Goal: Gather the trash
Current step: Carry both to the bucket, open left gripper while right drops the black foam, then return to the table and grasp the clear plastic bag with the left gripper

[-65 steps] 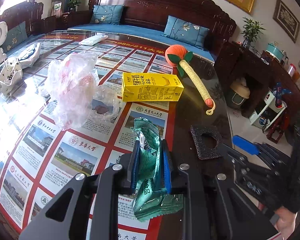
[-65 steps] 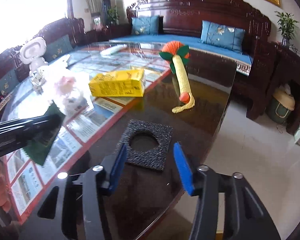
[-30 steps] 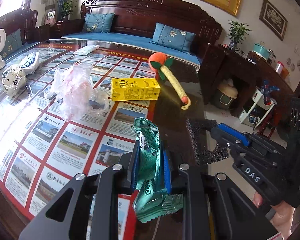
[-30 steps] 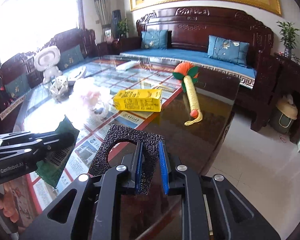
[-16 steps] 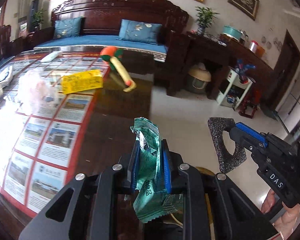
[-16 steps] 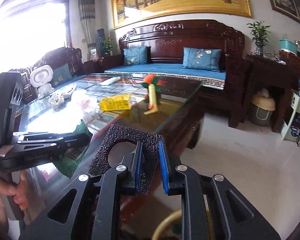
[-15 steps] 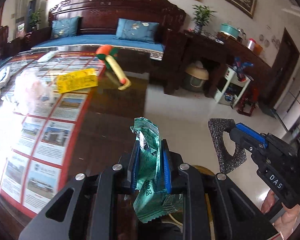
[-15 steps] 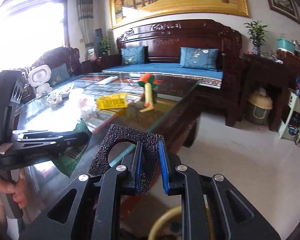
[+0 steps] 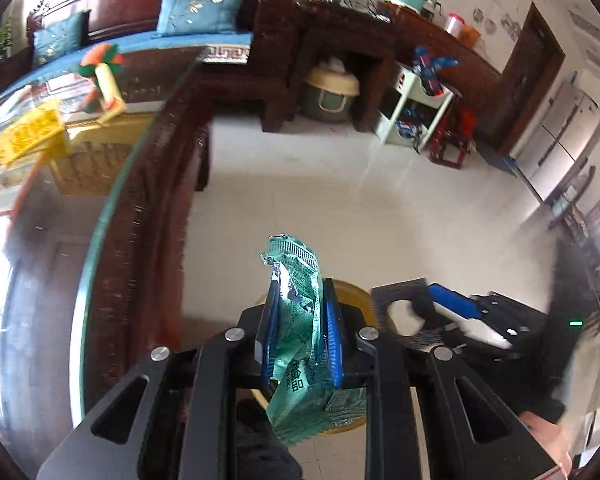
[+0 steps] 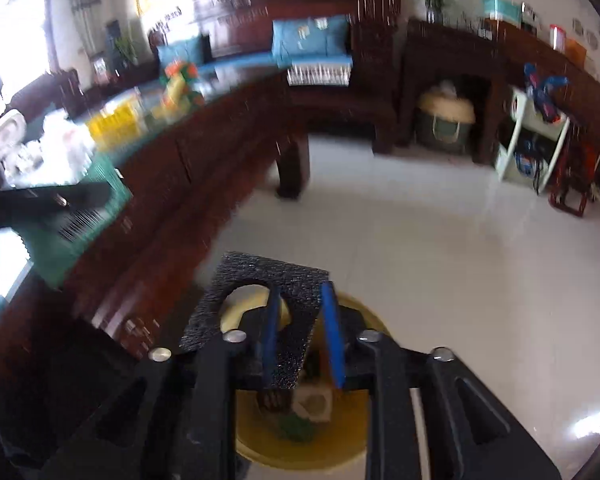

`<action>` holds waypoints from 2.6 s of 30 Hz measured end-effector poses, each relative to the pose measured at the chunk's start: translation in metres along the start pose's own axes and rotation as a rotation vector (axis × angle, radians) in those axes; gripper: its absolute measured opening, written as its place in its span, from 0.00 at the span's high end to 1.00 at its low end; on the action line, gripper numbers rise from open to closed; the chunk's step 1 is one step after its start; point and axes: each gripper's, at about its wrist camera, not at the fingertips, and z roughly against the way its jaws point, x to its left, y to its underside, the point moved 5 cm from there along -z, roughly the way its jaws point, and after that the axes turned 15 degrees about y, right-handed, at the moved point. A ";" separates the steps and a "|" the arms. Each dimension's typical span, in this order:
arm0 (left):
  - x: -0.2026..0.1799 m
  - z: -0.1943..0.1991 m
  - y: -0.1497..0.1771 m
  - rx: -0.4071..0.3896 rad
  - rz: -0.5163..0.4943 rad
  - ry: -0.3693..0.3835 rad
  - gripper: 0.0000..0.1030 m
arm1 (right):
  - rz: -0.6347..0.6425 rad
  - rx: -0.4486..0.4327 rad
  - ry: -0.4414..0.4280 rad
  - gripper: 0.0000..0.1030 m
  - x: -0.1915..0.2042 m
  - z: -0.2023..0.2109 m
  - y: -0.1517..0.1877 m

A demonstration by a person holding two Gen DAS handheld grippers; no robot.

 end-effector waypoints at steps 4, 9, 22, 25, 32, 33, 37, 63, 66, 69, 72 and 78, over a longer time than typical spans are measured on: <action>-0.006 -0.016 0.005 0.041 -0.014 0.004 0.79 | -0.039 0.011 -0.009 0.57 -0.013 -0.009 0.010; -0.015 -0.035 0.011 0.087 -0.029 0.010 0.79 | -0.090 0.011 -0.040 0.57 -0.028 -0.009 0.013; -0.041 -0.101 0.017 0.219 -0.021 0.141 0.41 | -0.207 -0.005 0.012 0.47 -0.075 0.001 0.018; -0.045 -0.107 0.019 0.223 -0.034 0.127 0.38 | -0.216 -0.007 0.016 0.47 -0.080 0.004 0.020; -0.043 -0.090 0.016 0.186 -0.069 0.069 0.38 | -0.204 -0.009 -0.001 0.47 -0.079 0.008 0.019; -0.041 -0.086 0.013 0.177 -0.068 0.061 0.38 | -0.203 -0.013 -0.005 0.47 -0.077 0.009 0.017; -0.029 -0.063 0.002 0.117 -0.065 0.025 0.37 | -0.188 -0.027 -0.018 0.46 -0.068 0.014 0.010; 0.140 0.195 -0.015 -0.316 0.162 -0.403 0.04 | 0.073 -0.292 -0.347 0.08 0.162 0.095 -0.093; 0.165 0.209 -0.017 -0.315 0.181 -0.429 0.04 | 0.088 -0.319 -0.391 0.08 0.193 0.098 -0.106; 0.186 0.218 -0.021 -0.309 0.185 -0.458 0.04 | 0.081 -0.313 -0.422 0.08 0.212 0.091 -0.118; 0.207 0.222 -0.032 -0.316 0.191 -0.482 0.04 | 0.081 -0.277 -0.449 0.08 0.231 0.082 -0.125; 0.251 0.228 -0.038 -0.358 0.274 -0.482 0.04 | 0.135 -0.263 -0.493 0.08 0.275 0.069 -0.133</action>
